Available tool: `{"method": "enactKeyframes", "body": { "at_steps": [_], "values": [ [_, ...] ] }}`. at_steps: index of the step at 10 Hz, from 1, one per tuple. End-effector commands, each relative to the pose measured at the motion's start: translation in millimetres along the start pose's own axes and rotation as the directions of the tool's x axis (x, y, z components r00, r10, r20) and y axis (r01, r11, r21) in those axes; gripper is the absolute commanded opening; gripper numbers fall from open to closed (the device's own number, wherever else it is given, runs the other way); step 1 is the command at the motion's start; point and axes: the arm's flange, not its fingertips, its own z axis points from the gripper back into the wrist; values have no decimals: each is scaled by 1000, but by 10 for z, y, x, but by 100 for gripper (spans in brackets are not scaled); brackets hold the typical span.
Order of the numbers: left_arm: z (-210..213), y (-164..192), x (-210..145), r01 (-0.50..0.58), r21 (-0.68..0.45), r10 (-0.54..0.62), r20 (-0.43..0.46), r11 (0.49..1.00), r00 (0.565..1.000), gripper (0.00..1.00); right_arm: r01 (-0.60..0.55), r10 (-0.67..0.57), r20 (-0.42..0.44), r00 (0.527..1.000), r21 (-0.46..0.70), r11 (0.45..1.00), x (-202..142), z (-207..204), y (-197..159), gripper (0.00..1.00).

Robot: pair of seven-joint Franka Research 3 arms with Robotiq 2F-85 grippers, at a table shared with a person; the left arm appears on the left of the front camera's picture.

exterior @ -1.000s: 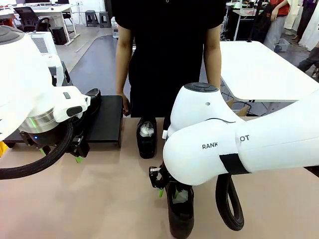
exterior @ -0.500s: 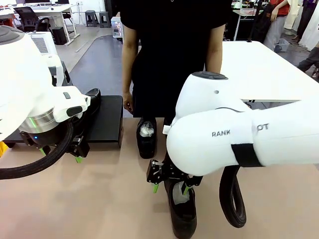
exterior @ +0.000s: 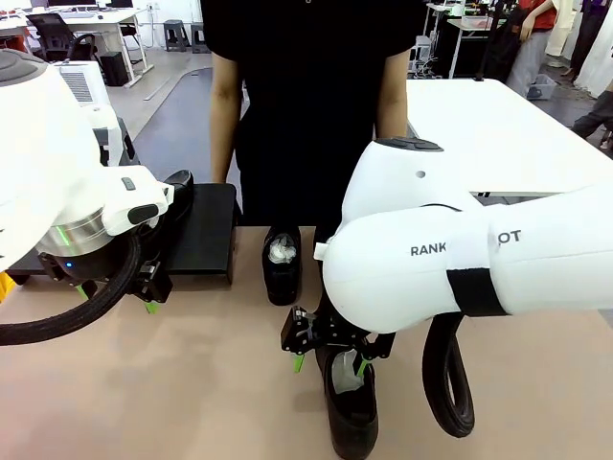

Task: Organize the shoes by placing them on the stand.
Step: Place the Shoe from the middle of the table onto the Shoes Stand.

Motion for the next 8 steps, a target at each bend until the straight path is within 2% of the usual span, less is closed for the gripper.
{"method": "enactKeyframes", "body": {
  "at_steps": [1,5,6,7,8],
  "values": [
    [10,5,0,-7,-3,7,1,1000,1000,100,15,-14,28,1000,-12,1000,13,-9,41,100],
    [10,5,0,-7,-3,7,1,1000,1000,100,15,-14,28,1000,-12,1000,13,-9,41,100],
    [10,5,0,-7,-3,7,1,1000,1000,100,1,-1,0,1000,0,1000,2,-4,0,100],
    [10,5,0,-7,-3,7,1,1000,1000,100,-49,52,77,996,-40,998,-158,255,-98,100],
    [10,5,0,-7,-3,7,1,1000,1000,100,-51,56,106,993,-48,998,-223,527,-327,100]
  ]
}}
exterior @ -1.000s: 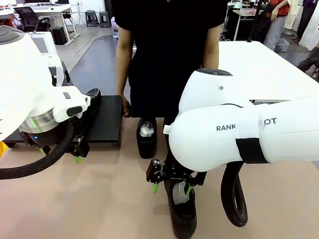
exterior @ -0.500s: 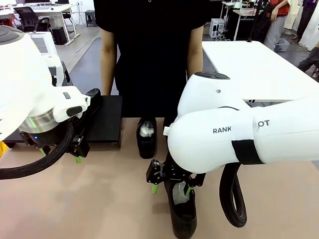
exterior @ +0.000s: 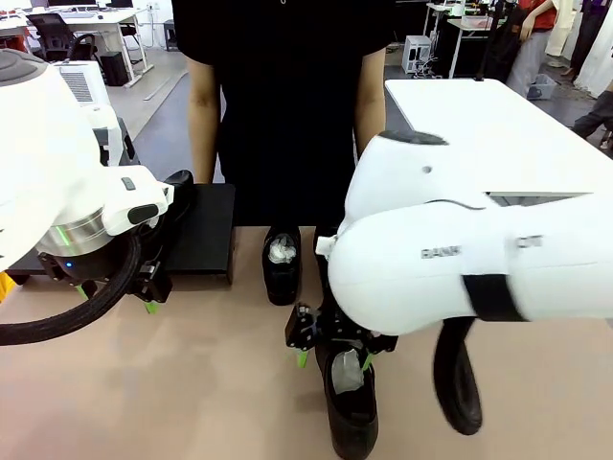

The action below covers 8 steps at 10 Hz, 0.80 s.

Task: Organize the shoes by placing them on the stand.
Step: Place the Shoe from the middle of the table onto the Shoes Stand.

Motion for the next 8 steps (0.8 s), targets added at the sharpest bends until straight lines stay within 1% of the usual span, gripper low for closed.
{"method": "enactKeyframes", "body": {
  "at_steps": [1,2,3,4,5,6,7,8],
  "values": [
    [10,4,-1,-6,-3,6,2,1000,1000,100,-60,59,64,996,9,998,-156,559,-554,100],
    [10,4,-1,-6,-3,6,2,1000,1000,100,-58,64,102,993,-58,997,-142,701,-843,100],
    [10,4,-1,-6,-3,6,2,1000,1000,100,18,-2,126,992,-131,991,-70,769,-1240,100],
    [10,4,-1,-6,-3,6,2,1000,1000,100,63,-44,125,991,-150,987,-4,785,-1664,100],
    [10,4,-1,-6,-3,6,2,1000,1000,100,113,-97,121,988,-136,984,25,773,-2073,100],
    [10,4,-1,-6,-3,6,2,1000,1000,100,161,-147,123,981,-112,981,41,772,-2332,100],
    [2,0,1,0,0,0,0,1000,1000,100,203,-190,136,972,-82,976,50,782,-2447,100],
    [5,-234,-4,-25,-21,24,-10,999,1000,100,144,-128,125,984,-132,981,31,868,-2171,100]
  ]
}}
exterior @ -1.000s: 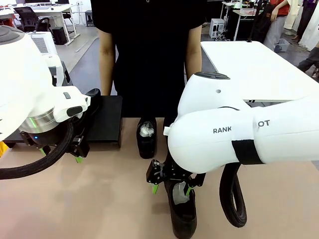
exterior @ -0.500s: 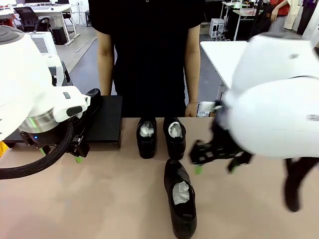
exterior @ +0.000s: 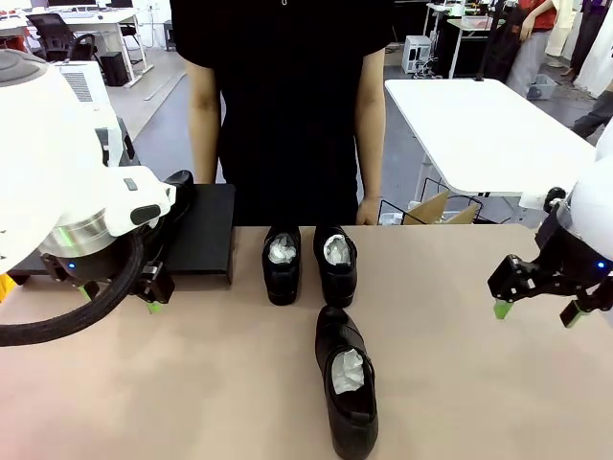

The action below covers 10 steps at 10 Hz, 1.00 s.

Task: Organize the shoes by placing them on the stand.
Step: Place the Shoe from the middle of the table onto the Shoes Stand.

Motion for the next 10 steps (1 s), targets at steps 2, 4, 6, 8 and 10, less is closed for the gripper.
{"method": "enactKeyframes", "body": {
  "at_steps": [2,4,6,8,10],
  "values": [
    [117,-871,-100,-216,-101,205,-109,971,973,100,-57,57,9,998,-14,998,-142,21,269,100],
    [12,-1367,-57,-356,-137,323,-215,924,922,100,-57,57,9,998,-14,998,-142,21,269,100],
    [55,-1233,-235,-265,-112,244,-176,958,954,100,-57,57,9,998,-14,998,-142,21,269,100],
    [-21,-1538,-194,-313,-115,281,-229,943,932,100,-57,57,9,998,-14,998,-142,21,269,100],
    [-126,-1986,-101,-288,-115,256,-232,951,938,100,-57,57,9,998,-14,998,-142,21,269,100]
  ]
}}
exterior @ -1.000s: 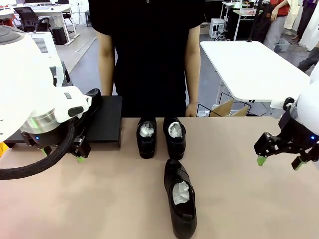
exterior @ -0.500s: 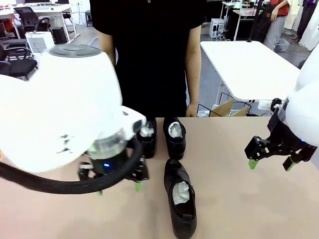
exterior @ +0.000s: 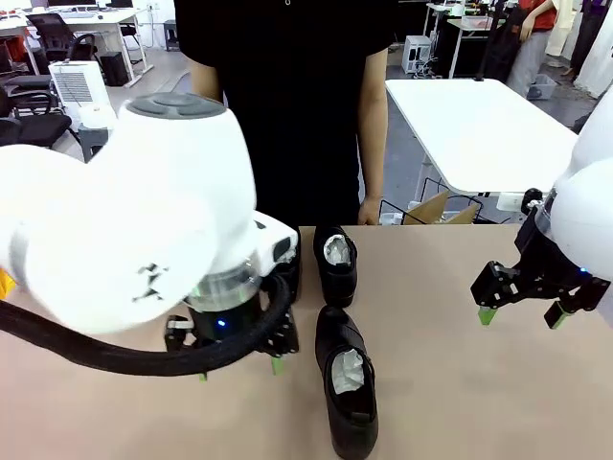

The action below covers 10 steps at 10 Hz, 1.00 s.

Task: Organize the shoes by placing them on the stand.
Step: Place the Shoe from the middle of the table onto the Shoes Stand.

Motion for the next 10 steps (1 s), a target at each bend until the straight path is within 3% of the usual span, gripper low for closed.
{"method": "enactKeyframes", "body": {
  "at_steps": [1,7,10],
  "values": [
    [-185,-459,63,0,-26,0,-4,1000,1000,100,13,-13,-1,1000,8,1000,-9,11,8,100],
    [-709,-936,195,74,12,-75,89,997,993,100,13,-13,-1,1000,8,1000,-9,11,8,100],
    [-895,-1008,180,70,-26,-68,46,997,997,98,13,-13,-1,1000,8,1000,-9,11,8,100]
  ]
}}
